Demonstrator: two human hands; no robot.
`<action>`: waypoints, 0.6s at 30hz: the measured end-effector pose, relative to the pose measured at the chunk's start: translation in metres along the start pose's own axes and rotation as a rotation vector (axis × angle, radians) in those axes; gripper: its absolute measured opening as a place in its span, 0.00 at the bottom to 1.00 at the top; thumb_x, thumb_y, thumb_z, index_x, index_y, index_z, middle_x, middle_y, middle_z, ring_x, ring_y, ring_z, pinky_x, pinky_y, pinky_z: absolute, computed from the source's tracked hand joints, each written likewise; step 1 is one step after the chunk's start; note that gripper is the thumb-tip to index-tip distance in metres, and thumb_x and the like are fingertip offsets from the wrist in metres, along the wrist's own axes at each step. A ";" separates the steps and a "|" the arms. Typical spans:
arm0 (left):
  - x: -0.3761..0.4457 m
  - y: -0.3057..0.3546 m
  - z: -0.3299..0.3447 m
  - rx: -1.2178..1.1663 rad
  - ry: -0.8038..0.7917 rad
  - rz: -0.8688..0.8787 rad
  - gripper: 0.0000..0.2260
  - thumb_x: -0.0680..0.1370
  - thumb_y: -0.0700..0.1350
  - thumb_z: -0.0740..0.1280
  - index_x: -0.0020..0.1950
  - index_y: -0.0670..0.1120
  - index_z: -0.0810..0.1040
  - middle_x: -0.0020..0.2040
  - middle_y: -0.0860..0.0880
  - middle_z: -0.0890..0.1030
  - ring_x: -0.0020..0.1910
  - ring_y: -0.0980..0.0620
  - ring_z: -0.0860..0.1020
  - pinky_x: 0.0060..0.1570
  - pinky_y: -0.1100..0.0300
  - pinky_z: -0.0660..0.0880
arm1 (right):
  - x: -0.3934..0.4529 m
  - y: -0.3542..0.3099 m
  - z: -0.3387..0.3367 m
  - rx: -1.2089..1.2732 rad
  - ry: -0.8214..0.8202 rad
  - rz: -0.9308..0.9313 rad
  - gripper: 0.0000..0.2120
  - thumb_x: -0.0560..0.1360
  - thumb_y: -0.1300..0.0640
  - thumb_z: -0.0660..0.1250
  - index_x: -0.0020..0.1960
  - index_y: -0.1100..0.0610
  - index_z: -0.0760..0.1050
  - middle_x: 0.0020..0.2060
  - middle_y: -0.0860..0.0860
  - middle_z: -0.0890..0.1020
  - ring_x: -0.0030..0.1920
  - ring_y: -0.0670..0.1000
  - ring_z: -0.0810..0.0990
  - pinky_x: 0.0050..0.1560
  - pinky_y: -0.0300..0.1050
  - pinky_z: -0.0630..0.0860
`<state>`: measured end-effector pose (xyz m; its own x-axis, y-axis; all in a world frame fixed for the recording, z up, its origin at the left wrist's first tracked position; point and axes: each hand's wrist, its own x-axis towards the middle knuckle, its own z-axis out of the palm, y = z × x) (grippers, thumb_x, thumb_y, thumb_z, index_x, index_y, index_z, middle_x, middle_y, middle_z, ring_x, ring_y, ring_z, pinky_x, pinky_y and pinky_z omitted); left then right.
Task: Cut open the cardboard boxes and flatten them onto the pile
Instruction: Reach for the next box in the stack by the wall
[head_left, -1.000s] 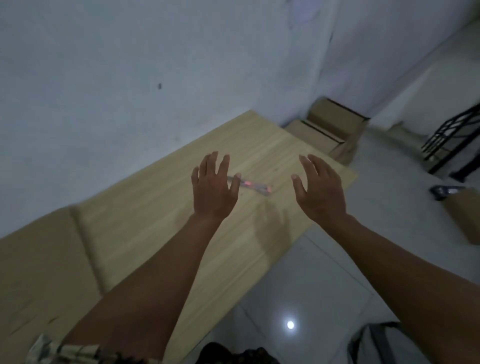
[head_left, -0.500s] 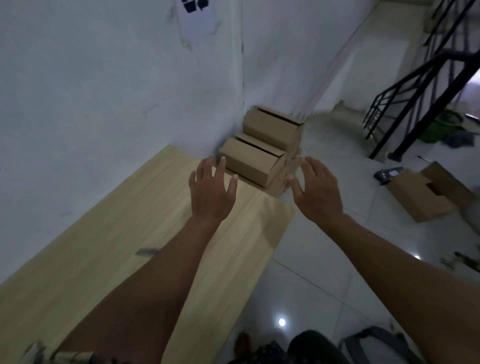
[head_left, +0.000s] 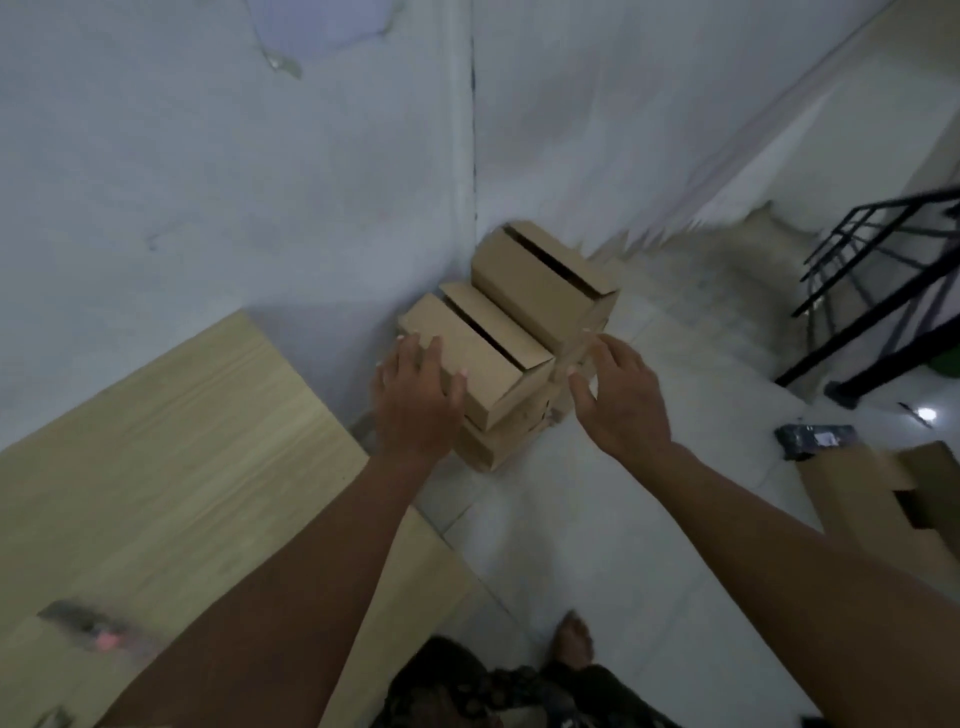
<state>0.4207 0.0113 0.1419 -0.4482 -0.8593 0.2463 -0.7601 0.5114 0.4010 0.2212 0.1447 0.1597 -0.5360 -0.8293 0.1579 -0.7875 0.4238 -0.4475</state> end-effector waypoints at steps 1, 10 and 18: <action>0.006 0.011 0.012 -0.007 -0.020 -0.044 0.25 0.79 0.55 0.63 0.71 0.41 0.75 0.72 0.37 0.73 0.73 0.36 0.69 0.68 0.37 0.68 | 0.016 0.014 -0.001 0.014 -0.015 0.004 0.22 0.81 0.53 0.63 0.73 0.59 0.70 0.68 0.59 0.75 0.68 0.60 0.73 0.66 0.57 0.71; 0.064 0.097 0.142 -0.166 -0.222 -0.262 0.28 0.83 0.56 0.61 0.79 0.42 0.65 0.79 0.41 0.63 0.79 0.42 0.59 0.76 0.47 0.58 | 0.116 0.135 0.021 0.129 -0.174 0.191 0.24 0.84 0.48 0.60 0.76 0.56 0.66 0.72 0.56 0.71 0.71 0.57 0.69 0.69 0.54 0.66; 0.109 0.153 0.259 -0.267 -0.260 -0.539 0.37 0.78 0.63 0.60 0.78 0.37 0.65 0.77 0.36 0.65 0.77 0.39 0.63 0.73 0.46 0.64 | 0.209 0.258 0.069 0.260 -0.451 0.356 0.27 0.85 0.43 0.53 0.80 0.53 0.61 0.76 0.54 0.67 0.75 0.55 0.65 0.74 0.49 0.60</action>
<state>0.1337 -0.0057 0.0019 -0.1615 -0.9523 -0.2591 -0.7822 -0.0366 0.6220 -0.0728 0.0549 0.0164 -0.5262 -0.7498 -0.4011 -0.4548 0.6467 -0.6123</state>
